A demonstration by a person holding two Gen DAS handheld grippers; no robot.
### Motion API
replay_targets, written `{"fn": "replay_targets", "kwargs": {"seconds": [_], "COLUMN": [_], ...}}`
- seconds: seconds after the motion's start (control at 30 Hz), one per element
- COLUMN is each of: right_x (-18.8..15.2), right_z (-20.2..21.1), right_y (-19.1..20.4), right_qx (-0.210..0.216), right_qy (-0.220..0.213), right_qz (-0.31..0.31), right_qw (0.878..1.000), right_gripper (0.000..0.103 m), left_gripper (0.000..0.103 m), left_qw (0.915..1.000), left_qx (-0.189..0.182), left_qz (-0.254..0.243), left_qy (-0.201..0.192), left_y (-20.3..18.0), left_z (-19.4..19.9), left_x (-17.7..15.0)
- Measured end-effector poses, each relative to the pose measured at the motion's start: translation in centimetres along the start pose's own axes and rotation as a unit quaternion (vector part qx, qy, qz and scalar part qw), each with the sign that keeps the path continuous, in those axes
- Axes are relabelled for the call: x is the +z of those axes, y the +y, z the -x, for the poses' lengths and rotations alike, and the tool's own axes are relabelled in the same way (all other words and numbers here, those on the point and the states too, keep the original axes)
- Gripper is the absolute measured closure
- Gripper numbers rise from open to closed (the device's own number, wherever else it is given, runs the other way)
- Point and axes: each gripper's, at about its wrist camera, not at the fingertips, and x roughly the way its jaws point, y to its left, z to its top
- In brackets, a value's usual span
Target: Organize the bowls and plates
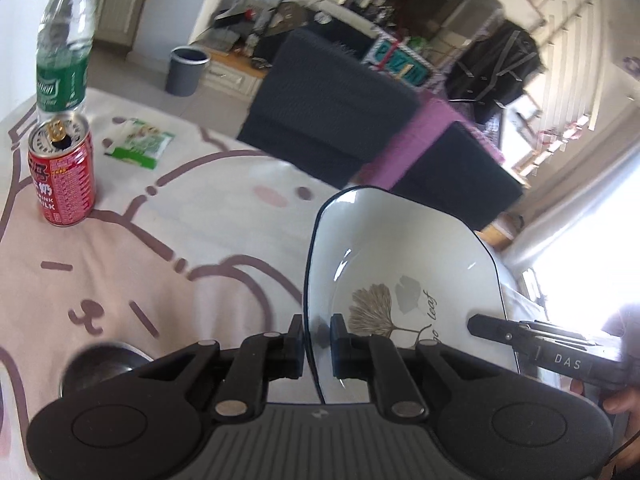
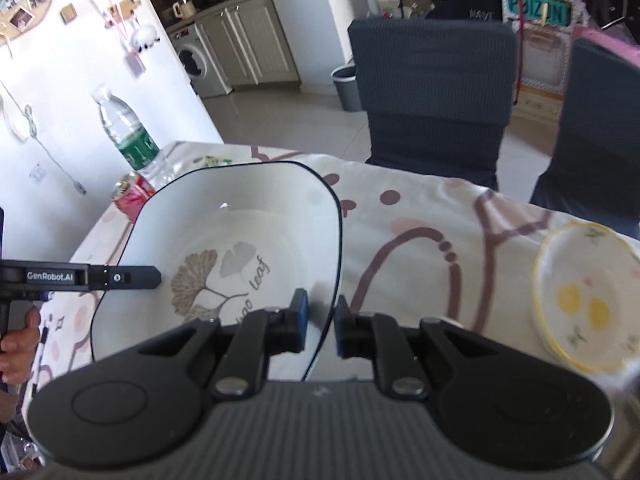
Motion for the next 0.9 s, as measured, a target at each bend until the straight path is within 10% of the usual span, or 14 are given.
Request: {"fn": "replay_targets", "kwargs": {"seconds": [0.47, 0.9], "right_x": [-13.1, -25.5], "right_z": [16.9, 18.8], "right_y": [0.8, -2.1], "right_qx": [-0.051, -0.056], "right_qy": [-0.069, -0.009], "right_qz": [-0.074, -0.156], "right_qw": [0.994, 0.986], "right_gripper": [0.087, 0.088], "left_gripper": [0.09, 0.089], "left_qw": [0.9941, 0.9891], "left_qx": [-0.062, -0.046], "left_qz": [-0.089, -0.097], "left_qy": [0.009, 0.1], "left_y": [-9.3, -11.1], "left_z": [8.6, 4.8], "left_x": [-10.6, -20.6]}}
